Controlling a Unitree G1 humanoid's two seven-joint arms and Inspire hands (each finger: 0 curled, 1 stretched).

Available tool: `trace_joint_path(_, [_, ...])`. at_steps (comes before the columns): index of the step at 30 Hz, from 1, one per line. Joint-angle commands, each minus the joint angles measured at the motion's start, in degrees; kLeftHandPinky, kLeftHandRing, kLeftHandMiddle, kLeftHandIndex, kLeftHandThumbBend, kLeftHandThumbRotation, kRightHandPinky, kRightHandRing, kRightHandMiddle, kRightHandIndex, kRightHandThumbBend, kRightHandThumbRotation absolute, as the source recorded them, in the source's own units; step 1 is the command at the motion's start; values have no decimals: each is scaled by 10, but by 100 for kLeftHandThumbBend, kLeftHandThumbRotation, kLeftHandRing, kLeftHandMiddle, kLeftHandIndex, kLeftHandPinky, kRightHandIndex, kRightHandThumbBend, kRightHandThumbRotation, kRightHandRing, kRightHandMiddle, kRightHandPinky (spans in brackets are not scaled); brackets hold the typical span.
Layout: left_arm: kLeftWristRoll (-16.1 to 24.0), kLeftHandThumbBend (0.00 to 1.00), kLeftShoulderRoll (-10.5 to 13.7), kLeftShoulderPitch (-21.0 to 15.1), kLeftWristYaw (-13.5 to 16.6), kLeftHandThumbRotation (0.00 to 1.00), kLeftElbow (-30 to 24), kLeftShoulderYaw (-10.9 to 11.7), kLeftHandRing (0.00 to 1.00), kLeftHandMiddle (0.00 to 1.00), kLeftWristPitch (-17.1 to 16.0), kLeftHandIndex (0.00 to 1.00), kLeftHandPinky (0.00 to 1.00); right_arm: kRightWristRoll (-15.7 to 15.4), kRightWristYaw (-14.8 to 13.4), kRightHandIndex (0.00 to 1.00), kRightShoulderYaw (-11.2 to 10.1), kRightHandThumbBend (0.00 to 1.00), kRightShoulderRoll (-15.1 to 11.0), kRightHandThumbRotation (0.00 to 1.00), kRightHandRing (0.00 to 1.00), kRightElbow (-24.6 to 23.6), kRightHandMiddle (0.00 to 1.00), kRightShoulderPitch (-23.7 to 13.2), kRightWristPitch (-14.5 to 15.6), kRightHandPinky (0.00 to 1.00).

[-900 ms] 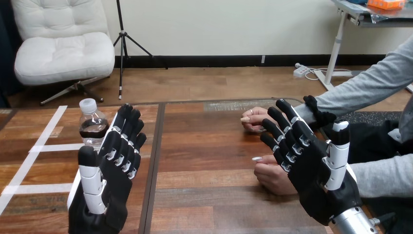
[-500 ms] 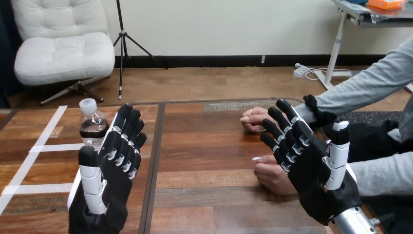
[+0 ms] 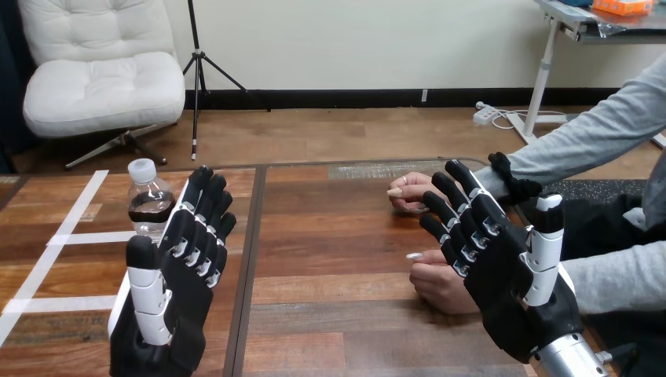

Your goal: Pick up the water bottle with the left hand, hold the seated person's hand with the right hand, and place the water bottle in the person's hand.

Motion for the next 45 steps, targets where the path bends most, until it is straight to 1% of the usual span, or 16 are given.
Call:
trace_joint_path(1, [3,92,8,-33,-8,100,-14,0,100,100,-8,99,100,7,1,100,-1,98,7,100,100,-33,100,-22,-6,100])
trace_joint_path(4, [10,92,17,-34,-11,100,-15,3,100,100,-12,99,100,5,-2,100,-1,97,8,100,100,-35,100,-22,-6,100])
trace_joint_path(7, [17,93,28,-32,-4,100,-31,7,100,100,-1,100,100,8,1,100,-2,97,7,100,100,-33,100,-23,-6,100])
trace_joint_path(12, [22,94,35,-28,21,100,-66,18,100,100,19,100,100,11,3,100,-3,97,7,100,100,-31,100,-24,-6,100])
trace_joint_path(19, [18,95,43,-33,47,100,-96,32,100,100,29,100,100,10,-2,100,-5,97,6,100,100,-33,100,-25,-4,100])
trace_joint_path(22, [11,94,45,-43,51,99,-96,40,100,100,25,100,100,11,0,100,-5,96,6,100,100,-31,100,-26,-3,100])
trace_joint_path(26, [6,93,51,-65,47,99,-85,53,100,100,14,99,100,10,1,100,-5,96,5,100,100,-29,100,-27,-5,100])
trace_joint_path(31, [7,94,61,-84,45,99,-76,65,100,100,15,100,100,11,0,100,-5,96,5,100,100,-33,100,-27,0,100])
trace_joint_path(34, [14,95,62,-100,52,99,-65,72,100,100,9,100,100,10,-1,100,-5,96,4,100,100,-33,100,-27,0,100])
trace_joint_path(37, [9,96,64,-113,54,98,-63,77,100,100,15,100,100,10,2,100,-5,95,4,100,100,-30,100,-28,-2,100])
trace_joint_path(45, [18,98,66,-151,73,98,-45,94,100,100,12,100,100,9,2,100,-4,95,3,100,100,-29,100,-29,-1,100])
